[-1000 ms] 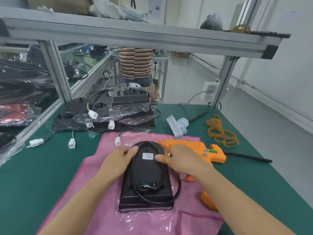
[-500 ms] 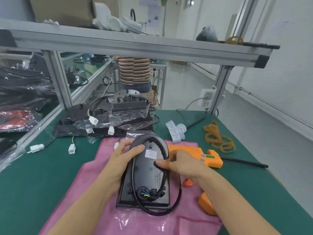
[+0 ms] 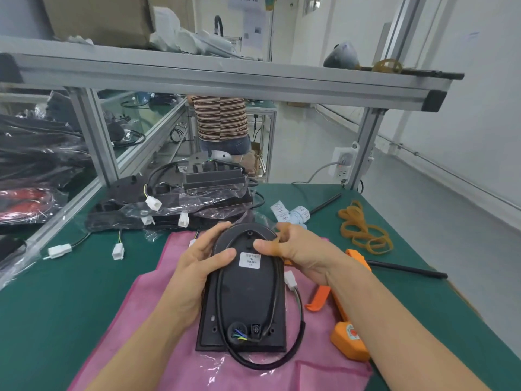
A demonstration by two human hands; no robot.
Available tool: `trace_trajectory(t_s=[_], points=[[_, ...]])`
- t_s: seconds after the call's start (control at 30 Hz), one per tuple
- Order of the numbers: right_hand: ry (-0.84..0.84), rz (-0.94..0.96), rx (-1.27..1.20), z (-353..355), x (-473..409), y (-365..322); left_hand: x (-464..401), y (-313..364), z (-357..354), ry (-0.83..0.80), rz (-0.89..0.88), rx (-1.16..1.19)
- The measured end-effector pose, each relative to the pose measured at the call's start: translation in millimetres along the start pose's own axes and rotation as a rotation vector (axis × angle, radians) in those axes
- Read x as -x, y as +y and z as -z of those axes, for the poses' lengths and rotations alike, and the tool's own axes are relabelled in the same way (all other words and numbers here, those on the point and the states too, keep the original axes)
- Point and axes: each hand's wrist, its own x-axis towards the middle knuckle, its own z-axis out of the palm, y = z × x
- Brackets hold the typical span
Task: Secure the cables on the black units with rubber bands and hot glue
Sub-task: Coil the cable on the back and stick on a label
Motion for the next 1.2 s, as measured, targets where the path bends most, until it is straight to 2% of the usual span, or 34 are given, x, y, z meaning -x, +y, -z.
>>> trace_trajectory(t_s=[0.17,0.3,0.43,0.47,0.6,0.63,0.7,0.77,0.83,0.93,1.0,1.2], points=[[-0.070,-0.021,-0.047,3.8,-4.1,0.1,2.8,-1.7,0.8,-0.033,-0.043,0.008],[-0.104,0.038,-0.045,5.1,-3.4,1.5,3.9,-4.8,-0.8,-0.006,-0.039,0.047],[-0.093,0.083,0.021,5.7,-3.0,0.2,4.8,-1.4,-4.9,0.020,-0.021,-0.055],[-0.077,0.088,0.004,5.9,-2.6,1.3,3.7,2.7,-7.0,0.050,-0.068,-0.190],[-0.073,0.164,0.022,5.4,1.5,2.3,-8.6,28.0,-34.8,0.179,-0.436,-0.996],[-0.077,0.193,0.054,5.4,1.6,1.6,-13.2,32.7,-46.3,0.151,-0.459,-1.166],[-0.068,0.227,0.067,4.2,2.1,0.3,-21.6,38.7,-68.0,0.089,-0.400,-1.473],[-0.047,0.238,0.086,2.2,3.9,-1.0,-30.1,45.1,-80.7,0.064,-0.325,-1.614],[-0.031,0.265,0.141,2.6,5.6,-0.1,-36.6,51.8,-86.3,0.050,-0.300,-1.656],[-0.037,0.330,0.201,2.8,10.7,-2.0,-41.1,67.3,-86.9,0.093,-0.421,-1.789],[-0.042,0.359,0.200,3.9,14.2,-2.6,-45.3,83.9,-75.8,0.181,-0.435,-1.728],[-0.037,0.450,0.132,2.3,22.9,-0.5,-32.6,98.6,-0.4,0.379,-0.302,-1.221]])
